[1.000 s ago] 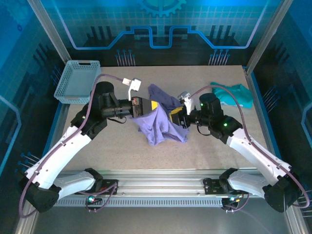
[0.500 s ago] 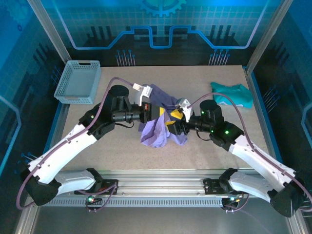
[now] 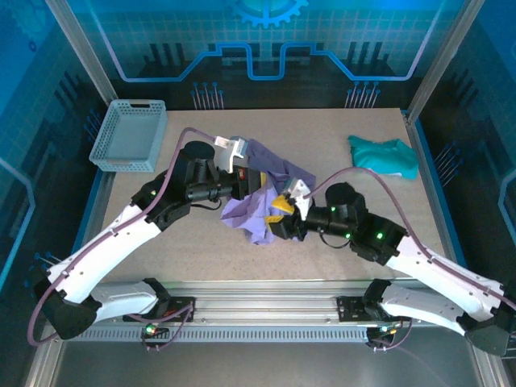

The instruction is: Fold the inside-out t-shirt

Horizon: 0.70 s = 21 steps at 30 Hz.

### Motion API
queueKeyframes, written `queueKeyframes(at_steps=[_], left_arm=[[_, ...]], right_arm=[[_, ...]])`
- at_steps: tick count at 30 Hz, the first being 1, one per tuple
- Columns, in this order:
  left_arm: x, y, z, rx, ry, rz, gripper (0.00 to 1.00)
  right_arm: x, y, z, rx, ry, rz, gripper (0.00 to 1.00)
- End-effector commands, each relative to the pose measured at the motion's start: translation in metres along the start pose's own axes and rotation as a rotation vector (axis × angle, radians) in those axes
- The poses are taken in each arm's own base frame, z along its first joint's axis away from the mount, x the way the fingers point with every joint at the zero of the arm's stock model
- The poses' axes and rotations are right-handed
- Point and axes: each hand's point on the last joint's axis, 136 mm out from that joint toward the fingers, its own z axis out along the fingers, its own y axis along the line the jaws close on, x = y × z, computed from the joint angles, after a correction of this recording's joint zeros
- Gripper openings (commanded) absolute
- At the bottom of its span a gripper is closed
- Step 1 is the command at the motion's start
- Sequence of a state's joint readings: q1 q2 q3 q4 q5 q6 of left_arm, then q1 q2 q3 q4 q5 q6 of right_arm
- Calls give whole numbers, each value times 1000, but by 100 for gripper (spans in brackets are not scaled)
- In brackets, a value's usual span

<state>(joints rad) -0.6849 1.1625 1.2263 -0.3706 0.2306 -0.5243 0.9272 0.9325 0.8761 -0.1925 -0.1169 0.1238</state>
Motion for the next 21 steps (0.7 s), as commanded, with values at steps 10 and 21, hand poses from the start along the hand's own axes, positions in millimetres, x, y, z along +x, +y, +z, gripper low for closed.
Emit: queueKeyframes(at_steps=[10,21], left_arm=[[-9,-3,-5,-14,-38,-16,0],[-10,-1,-7,-28,-51,-17,0]], right_arm=[[11,-23,63,215,-19,165,64],[5,-46,68,314,-103,249,22]])
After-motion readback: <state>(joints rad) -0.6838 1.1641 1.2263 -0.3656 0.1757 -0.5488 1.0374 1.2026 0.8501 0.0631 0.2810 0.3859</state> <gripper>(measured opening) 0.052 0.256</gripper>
